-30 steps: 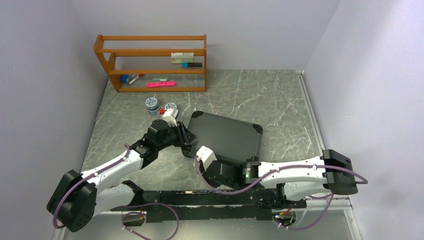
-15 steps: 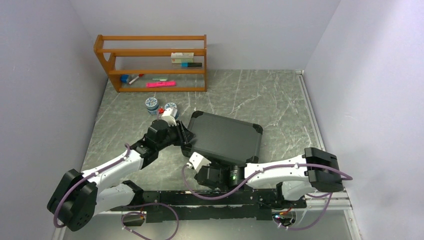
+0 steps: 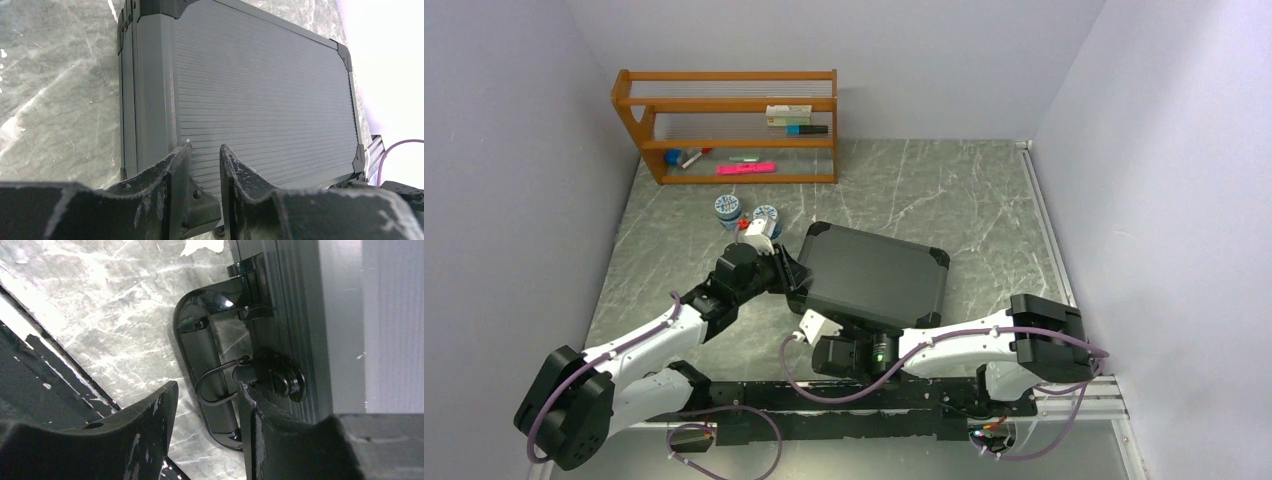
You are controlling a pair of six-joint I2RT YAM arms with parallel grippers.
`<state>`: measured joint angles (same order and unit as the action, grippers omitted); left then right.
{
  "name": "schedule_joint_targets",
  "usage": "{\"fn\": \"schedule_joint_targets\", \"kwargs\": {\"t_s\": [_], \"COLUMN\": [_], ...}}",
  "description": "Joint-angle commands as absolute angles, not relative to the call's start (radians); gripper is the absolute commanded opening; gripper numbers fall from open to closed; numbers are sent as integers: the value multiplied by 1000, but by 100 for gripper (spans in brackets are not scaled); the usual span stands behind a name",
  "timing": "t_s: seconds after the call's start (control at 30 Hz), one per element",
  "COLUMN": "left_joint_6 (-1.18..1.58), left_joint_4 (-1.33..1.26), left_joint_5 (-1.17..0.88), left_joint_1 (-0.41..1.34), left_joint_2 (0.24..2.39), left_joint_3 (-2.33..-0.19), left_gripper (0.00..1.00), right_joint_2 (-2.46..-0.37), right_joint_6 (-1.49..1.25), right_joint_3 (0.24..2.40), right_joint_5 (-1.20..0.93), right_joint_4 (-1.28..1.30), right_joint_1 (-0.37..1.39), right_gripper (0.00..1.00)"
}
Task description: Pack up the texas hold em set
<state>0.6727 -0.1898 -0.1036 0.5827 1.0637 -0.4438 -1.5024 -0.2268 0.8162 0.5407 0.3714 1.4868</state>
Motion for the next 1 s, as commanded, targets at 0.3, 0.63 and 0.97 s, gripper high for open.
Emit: {"fn": "schedule_joint_targets", "kwargs": {"t_s": [0.3, 0.63, 0.97], "left_joint_6": [616, 622, 624], "left_joint_4": [73, 116, 107], "left_joint_5": [-62, -50, -70], "left_joint_1": [575, 575, 575], "left_joint_2": [1142, 1135, 1152], "left_joint_3": [-402, -406, -413], "left_gripper": [37, 37, 37], "right_joint_2": [-1600, -1539, -1454], "right_joint_6": [-209, -312, -401], "right_joint_3": [861, 927, 946], "right_joint_5": [648, 787, 840], "right_joint_4": [385, 505, 535], "right_joint_1": [1490, 1481, 1405], "right_gripper": [43, 32, 28]}}
